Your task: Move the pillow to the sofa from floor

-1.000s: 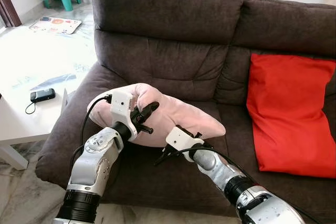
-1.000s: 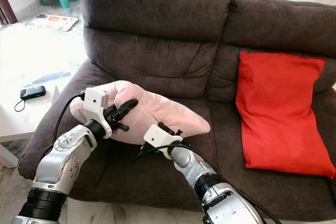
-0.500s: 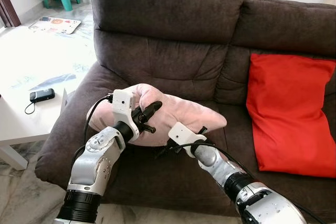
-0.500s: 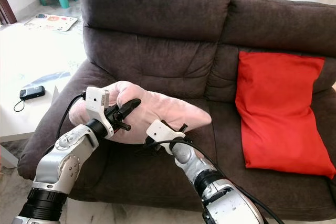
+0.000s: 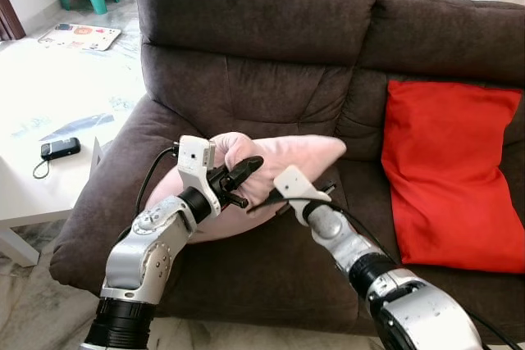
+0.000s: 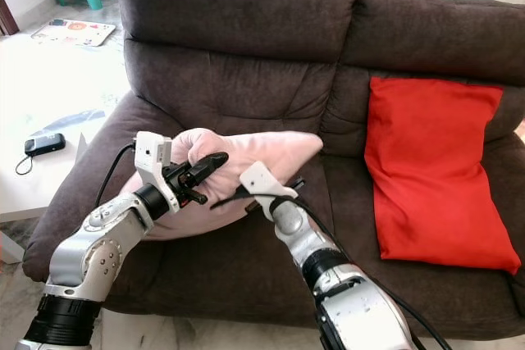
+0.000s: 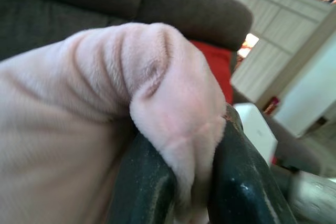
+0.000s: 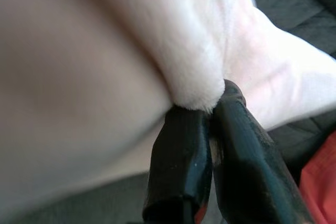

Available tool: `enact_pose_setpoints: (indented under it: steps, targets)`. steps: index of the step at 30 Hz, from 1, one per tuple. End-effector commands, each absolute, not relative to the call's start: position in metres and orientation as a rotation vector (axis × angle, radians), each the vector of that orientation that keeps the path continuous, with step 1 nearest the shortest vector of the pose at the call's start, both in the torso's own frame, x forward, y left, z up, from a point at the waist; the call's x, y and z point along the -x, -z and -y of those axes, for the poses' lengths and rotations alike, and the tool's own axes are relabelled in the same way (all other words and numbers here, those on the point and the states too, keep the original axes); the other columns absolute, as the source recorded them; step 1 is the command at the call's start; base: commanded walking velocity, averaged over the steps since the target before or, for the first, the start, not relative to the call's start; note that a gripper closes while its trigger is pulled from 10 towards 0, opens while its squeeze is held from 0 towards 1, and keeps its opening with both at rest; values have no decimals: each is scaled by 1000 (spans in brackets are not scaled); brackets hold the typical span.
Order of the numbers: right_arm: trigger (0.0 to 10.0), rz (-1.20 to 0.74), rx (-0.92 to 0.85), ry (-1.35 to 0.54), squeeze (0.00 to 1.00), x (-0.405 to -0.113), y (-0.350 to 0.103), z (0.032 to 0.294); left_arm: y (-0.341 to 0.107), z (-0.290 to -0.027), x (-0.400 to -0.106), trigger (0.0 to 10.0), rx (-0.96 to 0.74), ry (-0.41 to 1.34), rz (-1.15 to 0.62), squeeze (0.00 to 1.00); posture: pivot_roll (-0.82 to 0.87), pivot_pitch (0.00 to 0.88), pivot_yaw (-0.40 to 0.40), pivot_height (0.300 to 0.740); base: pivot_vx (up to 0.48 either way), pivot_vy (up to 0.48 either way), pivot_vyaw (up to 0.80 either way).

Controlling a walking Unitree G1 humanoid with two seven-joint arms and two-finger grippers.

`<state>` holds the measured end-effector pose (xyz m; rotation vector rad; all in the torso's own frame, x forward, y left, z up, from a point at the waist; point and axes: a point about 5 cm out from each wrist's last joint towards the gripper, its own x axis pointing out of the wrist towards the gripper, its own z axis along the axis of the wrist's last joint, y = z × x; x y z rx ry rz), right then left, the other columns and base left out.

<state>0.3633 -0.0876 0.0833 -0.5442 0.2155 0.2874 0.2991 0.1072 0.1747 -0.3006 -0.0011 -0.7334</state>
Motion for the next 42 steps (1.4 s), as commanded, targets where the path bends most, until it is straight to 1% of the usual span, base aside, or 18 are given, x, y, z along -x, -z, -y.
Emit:
enact_pose_setpoints:
  steps: [1,4,7,11,12,15,22,28,29,30,31,42]
  targets:
    - [10000,-170,490,-260,0,-371,-98,84,-197,-95,-290,10000,314,856,91,0,103,54,-143,740,0,0,0]
    - [10000,-149,459,-254,0,-374,-105,79,-198,-92,-287,10000,309,886,88,0,106,55,-145,740,0,0,0]
    - [10000,-121,406,-290,0,-375,-113,67,-192,-87,-277,10000,284,955,52,0,112,59,-148,740,0,0,0]
    - [10000,-114,381,-326,0,-373,-112,60,-187,-87,-274,10000,269,970,26,0,113,60,-150,740,0,0,0]
    - [10000,-113,364,-360,0,-370,-110,54,-184,-87,-272,10000,265,977,14,0,109,63,-152,740,0,0,0]
    - [10000,-102,367,-400,0,-366,-107,47,-182,-88,-271,10000,271,984,1,0,111,66,-154,740,0,0,0]
    - [10000,-110,330,-458,0,-361,-103,38,-180,-86,-267,10000,284,1002,-13,0,109,69,-161,740,0,0,0]
    - [10000,-116,320,-474,0,-359,-101,37,-175,-87,-266,10000,285,998,-27,0,107,70,-163,740,0,0,0]
    - [10000,-119,315,-476,506,-358,-100,37,-175,-87,-266,10000,284,995,-31,0,105,70,-164,740,0,0,0]
    - [10000,-121,312,-478,506,-358,-99,37,-174,-87,-266,10000,284,994,-33,0,105,70,-164,740,0,0,0]
    - [10000,-126,307,-484,1000,-357,-97,37,-173,-88,-266,10000,283,989,-36,0,105,71,-164,740,0,0,0]
    - [10000,-119,305,-485,1000,-356,-97,39,-174,-88,-268,10000,285,979,-33,0,101,70,-161,740,0,0,0]
